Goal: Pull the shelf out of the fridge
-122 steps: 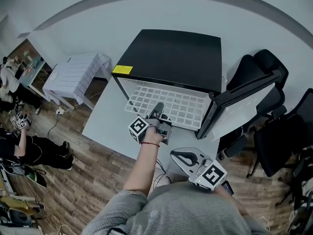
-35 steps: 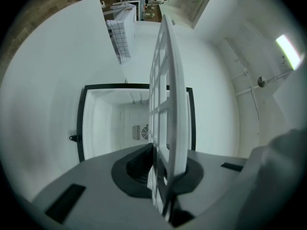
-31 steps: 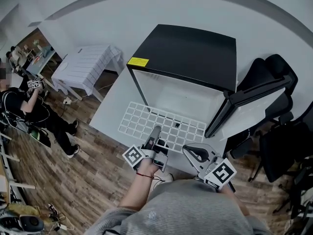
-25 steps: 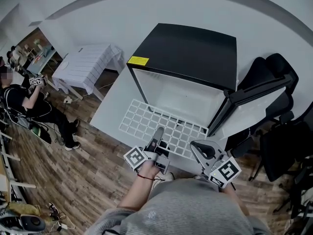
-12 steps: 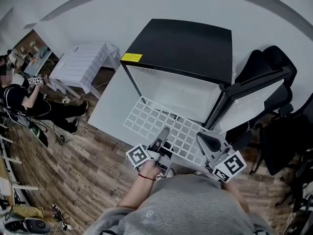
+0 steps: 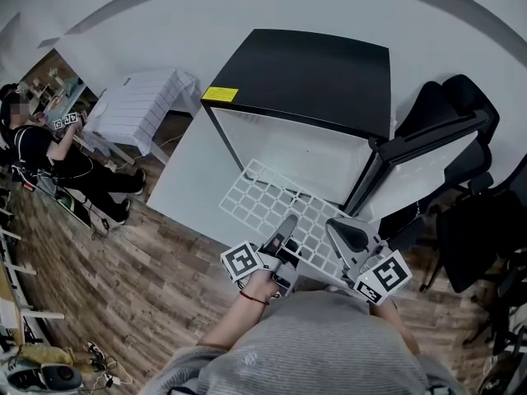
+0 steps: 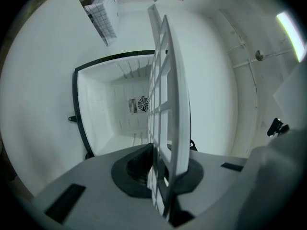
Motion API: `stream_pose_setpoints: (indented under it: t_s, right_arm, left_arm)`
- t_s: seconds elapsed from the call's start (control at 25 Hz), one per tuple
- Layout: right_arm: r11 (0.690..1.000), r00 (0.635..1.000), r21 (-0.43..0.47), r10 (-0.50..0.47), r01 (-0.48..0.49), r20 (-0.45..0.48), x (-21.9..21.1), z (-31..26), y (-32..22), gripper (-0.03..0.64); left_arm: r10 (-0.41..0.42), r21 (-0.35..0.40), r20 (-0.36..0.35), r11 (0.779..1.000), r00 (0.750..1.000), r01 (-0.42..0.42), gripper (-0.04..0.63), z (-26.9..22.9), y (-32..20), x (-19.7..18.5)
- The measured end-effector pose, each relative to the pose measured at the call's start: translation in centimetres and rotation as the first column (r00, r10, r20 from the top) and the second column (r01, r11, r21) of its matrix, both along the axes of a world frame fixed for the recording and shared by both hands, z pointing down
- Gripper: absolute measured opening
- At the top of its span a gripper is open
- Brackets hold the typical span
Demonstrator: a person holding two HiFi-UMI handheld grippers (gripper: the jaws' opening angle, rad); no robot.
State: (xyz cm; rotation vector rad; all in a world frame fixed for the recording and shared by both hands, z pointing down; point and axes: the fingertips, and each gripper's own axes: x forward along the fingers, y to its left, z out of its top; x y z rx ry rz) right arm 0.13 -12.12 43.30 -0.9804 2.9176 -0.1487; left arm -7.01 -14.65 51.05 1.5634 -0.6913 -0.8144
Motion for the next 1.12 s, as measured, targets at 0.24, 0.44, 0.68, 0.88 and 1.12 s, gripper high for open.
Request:
stream_pose_setpoints:
  t_s: [0.24, 0.44, 0.68, 0.88, 1.12]
  right_arm:
    - [1.000, 1.000, 0.003, -0.006, 0.006, 0.003, -0.6, -0.1, -0.1, 0.014]
    - [1.000, 1.000, 0.001, -0.013, 0.013, 0.002, -0.9, -0.1, -0.2, 0.014]
    - [1.000, 1.000, 0.009, -0.025, 0.025, -0.013, -1.1, 0.1, -0.1, 0.014]
    - [0.999, 0.999, 0.019, -0.028, 0.029, -0.020, -1.3, 0.0, -0.2, 0.014]
    - [0.999, 0.997, 0.049, -0.020, 0.024, -0.071, -1.3, 0.1, -0.3, 0.012]
  left_arm:
    - [0.037, -0.015, -0.024, 0.999, 0.999, -0.038, 0.037, 0.0, 0.4, 1.6]
    - [0.051, -0.033, 0.002, 0.998, 0.999, -0.051, 0.037, 0.9, 0.4, 1.6]
    - [0.048, -0.021, -0.026, 0.999, 0.999, -0.048, 0.037, 0.0, 0.2, 1.9]
    - [0.046, -0.024, -0.030, 0.999, 0.998, -0.047, 0.037, 0.1, 0.1, 1.8]
    - [0.042, -0.023, -0.027, 0.999, 0.999, -0.043, 0.037, 0.2, -0.1, 1.8]
